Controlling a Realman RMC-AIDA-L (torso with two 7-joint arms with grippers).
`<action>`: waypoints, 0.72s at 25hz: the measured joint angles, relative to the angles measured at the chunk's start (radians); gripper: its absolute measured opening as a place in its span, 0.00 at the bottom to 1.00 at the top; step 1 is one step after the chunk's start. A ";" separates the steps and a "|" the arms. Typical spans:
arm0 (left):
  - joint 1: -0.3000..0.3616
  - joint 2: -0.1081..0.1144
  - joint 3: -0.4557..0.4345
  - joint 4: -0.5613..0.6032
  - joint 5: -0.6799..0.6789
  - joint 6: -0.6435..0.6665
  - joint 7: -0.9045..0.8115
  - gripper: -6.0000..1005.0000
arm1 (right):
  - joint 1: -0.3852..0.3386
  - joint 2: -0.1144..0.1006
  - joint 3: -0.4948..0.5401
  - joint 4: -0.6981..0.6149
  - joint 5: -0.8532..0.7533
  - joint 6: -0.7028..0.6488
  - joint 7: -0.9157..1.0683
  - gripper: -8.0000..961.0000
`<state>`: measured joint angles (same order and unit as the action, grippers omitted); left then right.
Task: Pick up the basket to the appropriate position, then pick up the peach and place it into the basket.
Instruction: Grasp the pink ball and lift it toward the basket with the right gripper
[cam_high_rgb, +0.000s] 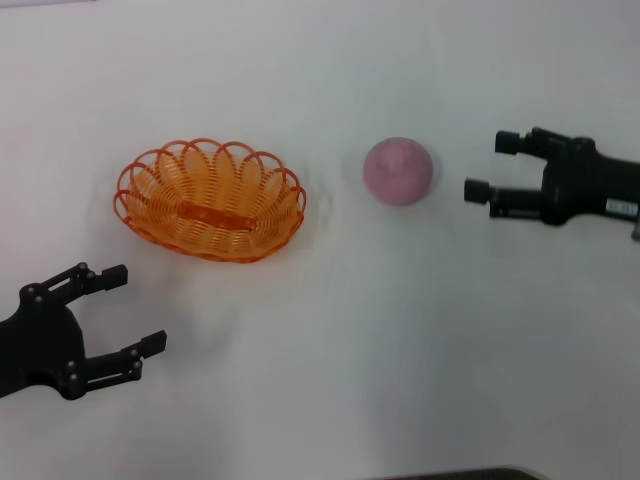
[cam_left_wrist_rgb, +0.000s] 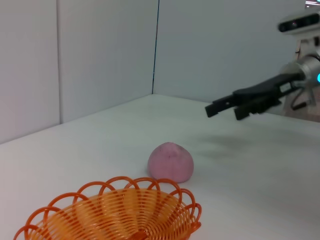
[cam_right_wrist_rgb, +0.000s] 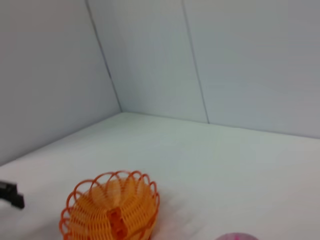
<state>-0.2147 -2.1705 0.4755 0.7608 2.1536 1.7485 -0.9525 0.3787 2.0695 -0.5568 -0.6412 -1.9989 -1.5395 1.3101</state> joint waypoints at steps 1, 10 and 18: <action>0.000 0.000 0.000 0.000 0.000 0.000 0.000 0.87 | 0.013 -0.001 0.000 -0.015 -0.014 0.004 0.048 0.99; -0.005 0.000 0.000 0.000 0.001 0.000 0.000 0.87 | 0.102 -0.009 0.000 -0.072 -0.144 0.067 0.276 0.99; -0.006 0.001 0.000 0.000 0.000 0.000 0.000 0.87 | 0.206 -0.012 -0.024 -0.157 -0.319 0.065 0.459 0.98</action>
<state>-0.2209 -2.1695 0.4755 0.7608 2.1540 1.7488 -0.9525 0.5847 2.0579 -0.5805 -0.7984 -2.3176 -1.4746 1.7690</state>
